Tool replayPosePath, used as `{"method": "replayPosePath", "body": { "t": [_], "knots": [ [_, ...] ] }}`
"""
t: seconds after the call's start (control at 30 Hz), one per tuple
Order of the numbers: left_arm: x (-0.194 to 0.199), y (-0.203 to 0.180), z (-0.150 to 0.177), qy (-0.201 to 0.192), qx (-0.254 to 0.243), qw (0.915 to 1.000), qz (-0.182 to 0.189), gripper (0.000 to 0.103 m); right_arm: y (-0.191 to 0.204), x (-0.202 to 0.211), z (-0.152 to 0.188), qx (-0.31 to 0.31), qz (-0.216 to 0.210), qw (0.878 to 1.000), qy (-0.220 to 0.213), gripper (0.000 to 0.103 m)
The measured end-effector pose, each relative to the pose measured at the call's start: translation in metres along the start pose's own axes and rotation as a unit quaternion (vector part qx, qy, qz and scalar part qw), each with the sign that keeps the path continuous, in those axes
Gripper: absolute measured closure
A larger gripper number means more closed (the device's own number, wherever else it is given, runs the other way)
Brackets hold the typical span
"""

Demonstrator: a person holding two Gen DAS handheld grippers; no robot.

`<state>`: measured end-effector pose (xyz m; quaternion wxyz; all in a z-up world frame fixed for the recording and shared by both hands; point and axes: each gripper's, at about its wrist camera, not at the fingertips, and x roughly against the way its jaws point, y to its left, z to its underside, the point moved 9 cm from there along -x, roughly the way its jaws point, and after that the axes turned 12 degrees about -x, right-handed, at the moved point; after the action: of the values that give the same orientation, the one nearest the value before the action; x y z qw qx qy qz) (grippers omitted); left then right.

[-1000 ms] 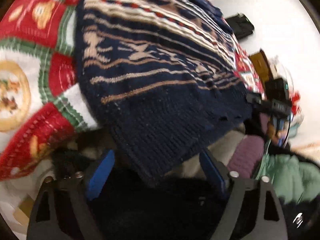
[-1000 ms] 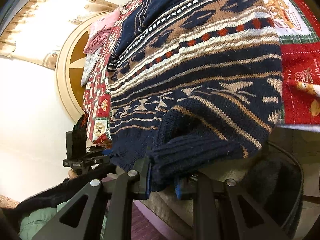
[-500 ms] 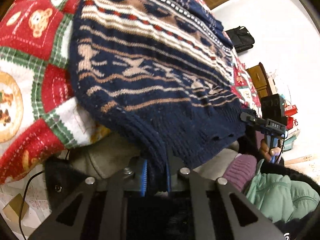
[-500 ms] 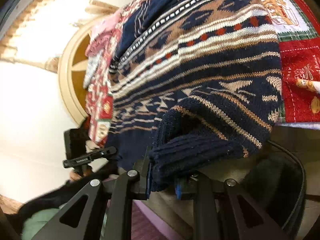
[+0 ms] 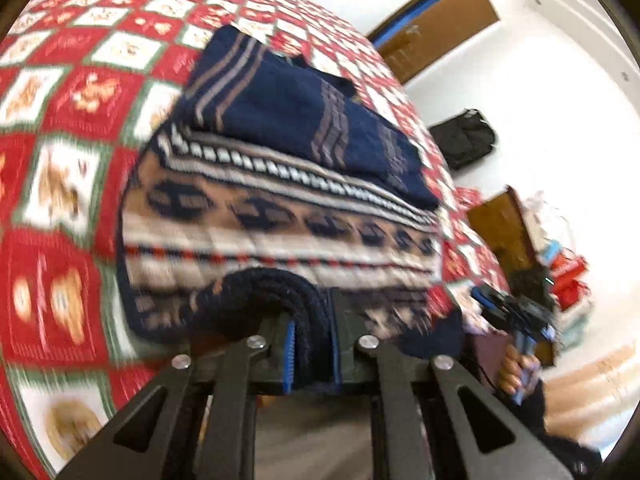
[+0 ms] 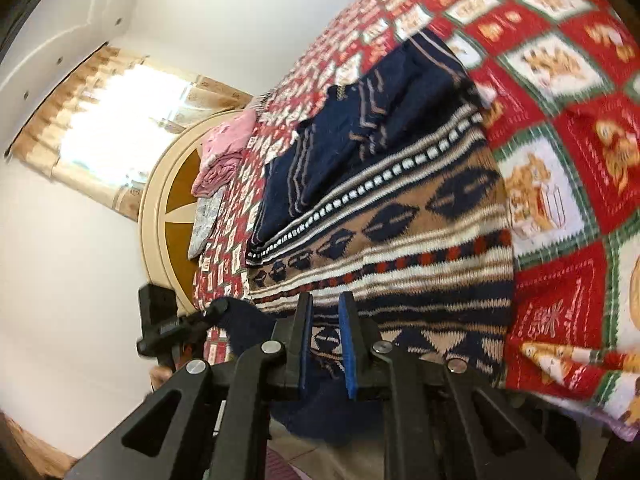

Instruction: Fold small clothes

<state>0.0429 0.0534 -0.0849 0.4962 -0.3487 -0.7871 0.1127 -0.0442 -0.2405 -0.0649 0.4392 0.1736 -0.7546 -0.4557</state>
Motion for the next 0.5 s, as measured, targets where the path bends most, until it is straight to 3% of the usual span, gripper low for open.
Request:
{"method": "replayPosePath", "body": {
  "t": [0.1, 0.13, 0.17, 0.2, 0.23, 0.27, 0.4, 0.5],
  "knots": [
    [-0.014, 0.004, -0.016, -0.002, 0.014, 0.9998, 0.011, 0.089, -0.006, 0.003, 0.000, 0.016, 0.036, 0.999, -0.016, 0.087],
    [-0.017, 0.005, -0.018, -0.002, 0.012, 0.9999, 0.005, 0.089, -0.011, 0.003, 0.002, 0.016, 0.050, 0.999, -0.012, 0.082],
    [-0.021, 0.005, -0.023, -0.002, 0.009, 1.0000, 0.000, 0.089, -0.016, 0.003, 0.006, 0.017, 0.057, 0.998, -0.004, 0.059],
    [-0.024, 0.005, -0.025, -0.003, 0.009, 1.0000, 0.000, 0.089, -0.021, 0.005, 0.012, 0.017, 0.062, 0.998, 0.002, 0.030],
    [-0.026, 0.002, -0.027, -0.003, 0.009, 1.0000, 0.001, 0.089, -0.025, 0.008, 0.016, 0.018, 0.065, 0.998, 0.005, 0.020],
    [-0.027, 0.002, -0.028, -0.003, 0.009, 1.0000, -0.001, 0.089, -0.029, 0.011, 0.024, 0.019, 0.065, 0.998, 0.011, 0.016],
    [-0.026, 0.005, -0.030, -0.010, 0.019, 0.9998, -0.004, 0.089, -0.053, 0.016, 0.067, -0.004, 0.077, 0.993, 0.085, 0.017],
    [-0.020, 0.010, -0.029, -0.014, 0.031, 0.9994, -0.003, 0.089, -0.070, 0.008, 0.093, -0.006, 0.093, 0.989, 0.111, 0.017]
  ]
}}
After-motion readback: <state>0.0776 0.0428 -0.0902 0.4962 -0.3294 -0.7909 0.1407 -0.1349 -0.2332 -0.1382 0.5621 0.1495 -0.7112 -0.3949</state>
